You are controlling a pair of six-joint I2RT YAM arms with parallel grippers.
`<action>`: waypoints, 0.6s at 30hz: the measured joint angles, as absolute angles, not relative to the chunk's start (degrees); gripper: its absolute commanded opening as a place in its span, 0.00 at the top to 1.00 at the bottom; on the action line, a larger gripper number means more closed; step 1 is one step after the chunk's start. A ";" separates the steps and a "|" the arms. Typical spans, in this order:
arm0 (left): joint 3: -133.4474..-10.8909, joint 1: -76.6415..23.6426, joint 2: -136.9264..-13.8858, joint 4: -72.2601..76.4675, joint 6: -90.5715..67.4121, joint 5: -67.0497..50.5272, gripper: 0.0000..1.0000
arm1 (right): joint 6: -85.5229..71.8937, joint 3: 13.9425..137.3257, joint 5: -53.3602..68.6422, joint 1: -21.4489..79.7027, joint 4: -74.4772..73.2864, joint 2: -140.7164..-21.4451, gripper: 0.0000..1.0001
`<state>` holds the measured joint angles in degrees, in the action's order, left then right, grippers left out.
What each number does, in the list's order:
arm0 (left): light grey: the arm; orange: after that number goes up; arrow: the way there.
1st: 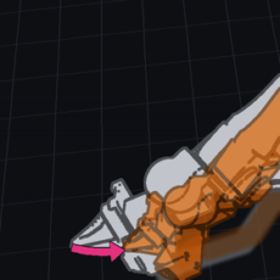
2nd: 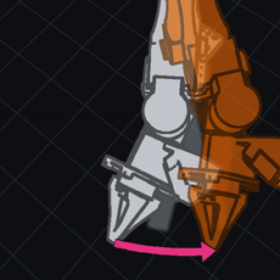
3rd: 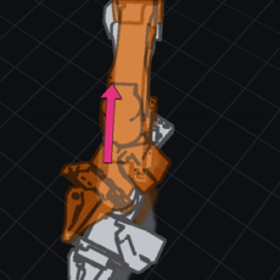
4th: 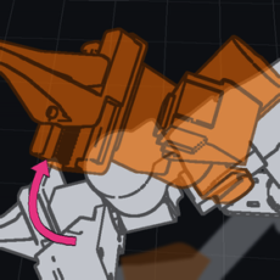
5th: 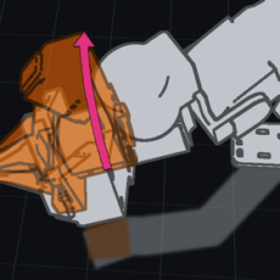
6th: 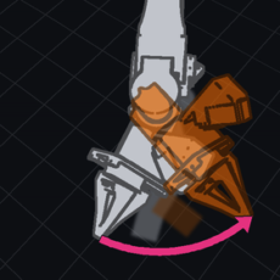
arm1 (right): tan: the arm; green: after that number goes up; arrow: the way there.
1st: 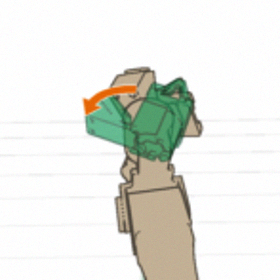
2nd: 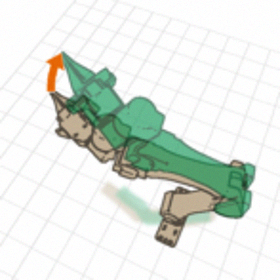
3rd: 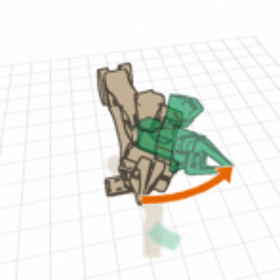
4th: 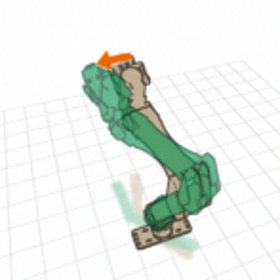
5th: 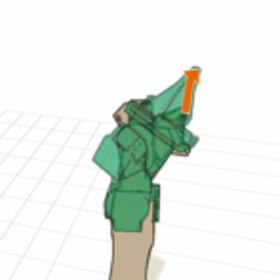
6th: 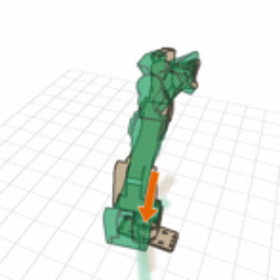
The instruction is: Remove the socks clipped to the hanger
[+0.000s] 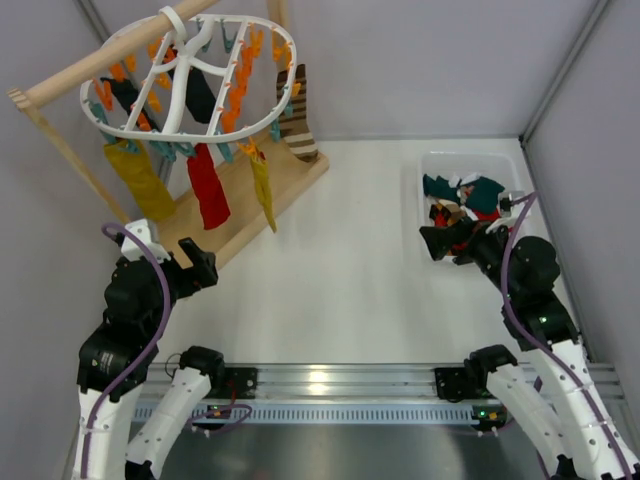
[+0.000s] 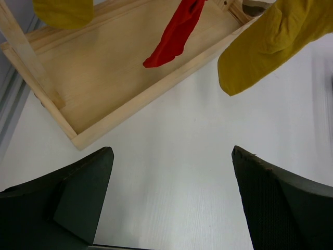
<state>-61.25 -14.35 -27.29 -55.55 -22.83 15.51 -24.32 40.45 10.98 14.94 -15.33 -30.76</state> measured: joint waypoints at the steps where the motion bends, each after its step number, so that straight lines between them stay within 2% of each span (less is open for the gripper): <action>1: -61.25 -14.35 -27.29 -55.51 -22.83 15.38 0.01 | -24.64 40.23 11.05 14.94 -14.79 -31.14 0.01; 7: -61.23 -14.37 -27.27 -55.46 -22.81 14.76 0.01 | -27.22 34.83 11.18 14.94 -8.16 -33.36 0.01; 11: -61.23 -14.37 -27.24 -55.27 -22.79 13.96 0.01 | -31.11 29.78 17.45 14.94 4.03 -37.28 0.01; 15: -60.31 -14.37 -26.63 -53.65 -22.76 12.91 0.01 | -36.27 28.51 24.53 17.74 21.56 -49.82 0.00; 18: -58.87 -14.39 -25.58 -52.51 -22.81 12.56 0.01 | -35.22 36.97 26.13 25.52 24.18 -64.34 0.01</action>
